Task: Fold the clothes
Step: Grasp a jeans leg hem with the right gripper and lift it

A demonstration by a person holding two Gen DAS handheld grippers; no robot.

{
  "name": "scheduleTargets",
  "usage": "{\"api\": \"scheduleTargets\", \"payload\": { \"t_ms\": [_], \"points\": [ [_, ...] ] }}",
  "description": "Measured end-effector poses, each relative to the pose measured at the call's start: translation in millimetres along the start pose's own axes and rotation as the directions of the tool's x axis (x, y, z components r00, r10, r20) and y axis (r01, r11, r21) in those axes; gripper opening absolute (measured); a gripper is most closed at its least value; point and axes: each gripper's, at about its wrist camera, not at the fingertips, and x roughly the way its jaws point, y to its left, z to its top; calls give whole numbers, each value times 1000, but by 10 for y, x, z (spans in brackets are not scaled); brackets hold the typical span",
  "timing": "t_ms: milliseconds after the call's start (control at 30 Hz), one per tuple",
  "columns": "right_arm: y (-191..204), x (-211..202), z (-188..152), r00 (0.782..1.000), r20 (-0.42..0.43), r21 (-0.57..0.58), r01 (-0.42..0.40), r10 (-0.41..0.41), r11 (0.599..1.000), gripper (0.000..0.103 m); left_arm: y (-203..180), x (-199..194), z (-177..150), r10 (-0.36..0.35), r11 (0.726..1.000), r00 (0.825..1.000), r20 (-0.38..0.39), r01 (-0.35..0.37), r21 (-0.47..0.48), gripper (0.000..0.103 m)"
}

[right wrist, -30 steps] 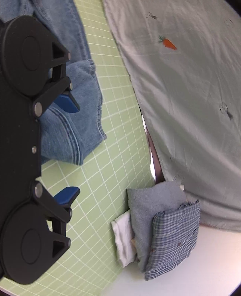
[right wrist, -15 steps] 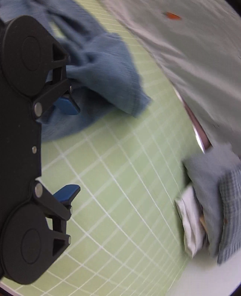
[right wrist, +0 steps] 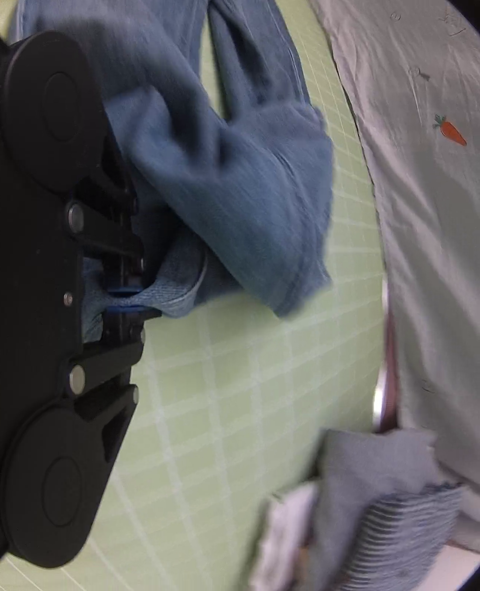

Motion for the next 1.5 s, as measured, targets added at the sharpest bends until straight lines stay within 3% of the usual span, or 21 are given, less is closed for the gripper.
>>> {"api": "scheduleTargets", "payload": {
  "t_ms": [67, 167, 233, 300, 367, 467, 633, 700, 800, 933, 1033, 1067, 1100, 1133, 1167, 1333, 1500],
  "points": [
    [-247, 41, 306, 993, 83, 12, 79, -79, 997, 6, -4, 4, 3, 3, 1000, 1000, 5, -3, -5, 103],
    [-580, 90, 751, 966, 195, 60, 163, -171, 985, 9, -12, 14, -1, 7, 1000, 1000, 10, -7, -15, 103],
    [-651, 125, 971, 954, 228, 103, 173, -193, 979, 19, -13, 19, 12, 11, 1000, 1000, 7, -11, -23, 103],
    [-591, 256, 1058, 946, 196, 84, 248, -260, 965, 57, -10, 25, 31, 13, 999, 1000, 0, -13, -29, 103],
    [-549, 406, 1041, 938, 122, 80, 318, -326, 945, 55, 4, 34, 40, 14, 999, 1000, -6, -14, -31, 103],
    [-573, 336, 904, 943, 117, 220, 283, -313, 934, 57, 20, 48, 54, 14, 999, 1000, -8, -14, -31, 103],
    [-538, 26, 778, 940, 190, 443, 175, -283, 879, 60, -31, 30, 46, 16, 999, 1000, -15, -17, -33, 103],
    [-514, -106, 747, 934, 225, 518, 125, -276, 846, 75, -56, 13, 39, 16, 999, 1000, -18, -17, -33, 103],
    [-402, -54, 783, 961, 231, 507, 11, -149, 862, 77, -55, 25, 61, 16, 999, 1000, -18, -17, -31, 103],
    [-133, 245, 832, 993, 112, 391, -2, -46, 920, 77, -54, 28, 61, 16, 999, 1000, -15, -16, -29, 103],
    [-29, 375, 737, 998, 48, 357, 17, -36, 934, 65, -42, 39, 58, 16, 999, 1000, -6, -16, -30, 103],
    [-36, 370, 685, 998, 47, 358, 11, -30, 934, 49, -47, 34, 49, 16, 999, 1000, -2, -16, -31, 103],
    [-43, 365, 634, 999, 46, 360, 6, -24, 933, 25, -62, 21, 35, 17, 999, 1000, 2, -17, -31, 103],
    [-62, 331, 580, 998, 55, 365, -3, -18, 931, 15, -75, 9, 22, 17, 999, 1000, 6, -17, -31, 103],
    [-89, 259, 514, 997, 74, 370, -11, -18, 929, 12, -78, 5, 16, 17, 999, 1000, 8, -17, -31, 103],
    [-177, -304, 217, 981, 170, 368, 28, -97, 929, 9, -77, 3, 11, 16, 999, 1000, 13, -16, -28, 103],
    [-175, -912, 45, 949, 256, 346, 89, -186, 934, 8, -83, 12, -32, 12, 1000, 1000, 24, -12, -16, 103]
  ]
}}
